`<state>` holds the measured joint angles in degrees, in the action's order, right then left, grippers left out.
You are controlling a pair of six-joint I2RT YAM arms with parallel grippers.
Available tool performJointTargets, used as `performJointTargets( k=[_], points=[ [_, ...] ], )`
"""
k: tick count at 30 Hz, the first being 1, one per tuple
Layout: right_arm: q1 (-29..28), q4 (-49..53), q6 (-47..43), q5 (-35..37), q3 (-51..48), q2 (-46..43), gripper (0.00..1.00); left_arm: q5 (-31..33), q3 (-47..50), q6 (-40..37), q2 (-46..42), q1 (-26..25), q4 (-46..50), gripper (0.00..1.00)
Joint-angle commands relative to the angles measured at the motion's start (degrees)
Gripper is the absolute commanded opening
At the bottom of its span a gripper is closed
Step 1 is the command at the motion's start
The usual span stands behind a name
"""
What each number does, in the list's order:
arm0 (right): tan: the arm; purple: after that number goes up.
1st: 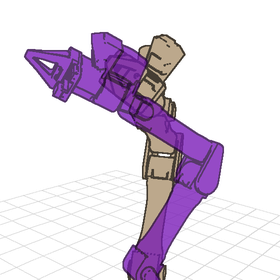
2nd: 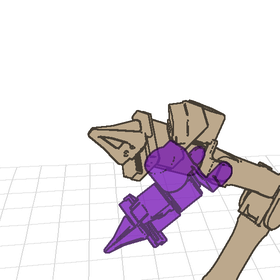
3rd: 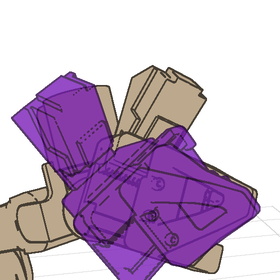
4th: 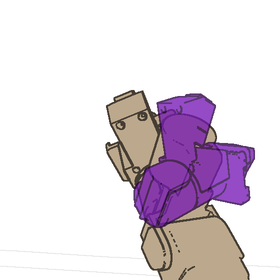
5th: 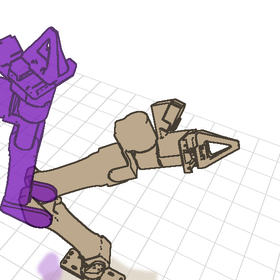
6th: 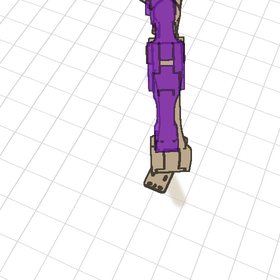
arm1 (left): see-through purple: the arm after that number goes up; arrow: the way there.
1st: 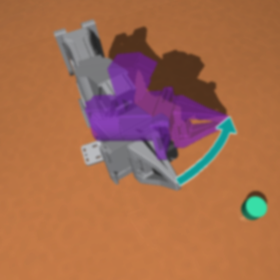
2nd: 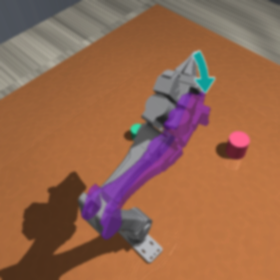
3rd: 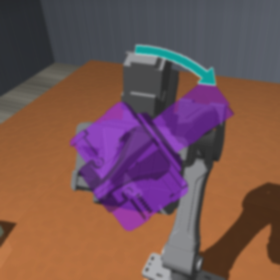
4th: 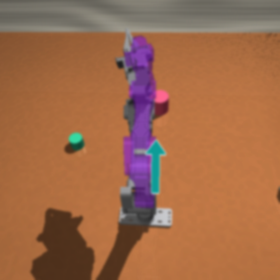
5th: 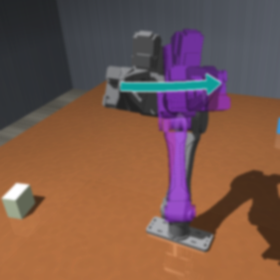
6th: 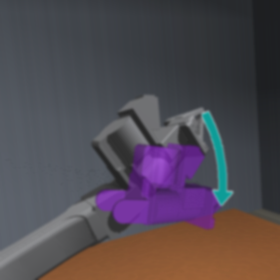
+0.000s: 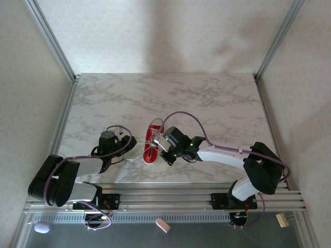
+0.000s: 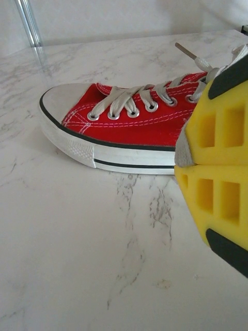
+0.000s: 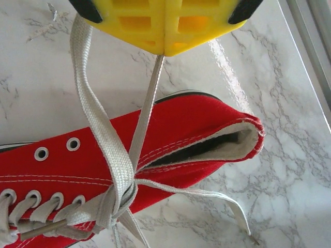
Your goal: Tie the shoes
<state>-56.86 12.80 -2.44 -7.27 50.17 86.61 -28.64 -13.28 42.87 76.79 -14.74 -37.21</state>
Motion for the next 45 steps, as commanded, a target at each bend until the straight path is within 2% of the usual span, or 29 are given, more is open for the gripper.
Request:
performJointTargets(
  k=[1, 16, 37, 39, 43, 45],
  points=[
    [0.3, 2.9, -2.4, -2.8, -1.4, -0.5, 0.0, 2.6, -0.6, -1.1, 0.0, 1.5, 0.7, 0.0],
    [0.8, 8.5, -4.9, -3.4, -1.1, 2.6, 0.0, 2.2, -1.6, -1.7, 1.3, 2.3, 2.0, 0.0],
    [1.1, 9.3, -5.1, -4.4, 0.2, 5.2, 0.0, 3.4, -0.7, -2.1, 1.6, 3.6, 2.8, 0.0],
    [1.1, 9.4, -5.1, -4.3, 0.4, 5.3, 0.0, 2.5, -0.6, -2.3, 1.6, 3.6, 2.1, 0.0],
    [1.1, 7.0, -4.5, -6.1, 0.8, 4.2, 0.0, -5.3, -0.1, -2.6, 1.6, 2.5, -4.1, 0.0],
    [1.2, 5.2, -4.2, -7.2, 1.0, 3.5, 0.0, -6.8, -0.3, -3.4, 1.0, 0.9, -4.6, 0.0]
  ],
)
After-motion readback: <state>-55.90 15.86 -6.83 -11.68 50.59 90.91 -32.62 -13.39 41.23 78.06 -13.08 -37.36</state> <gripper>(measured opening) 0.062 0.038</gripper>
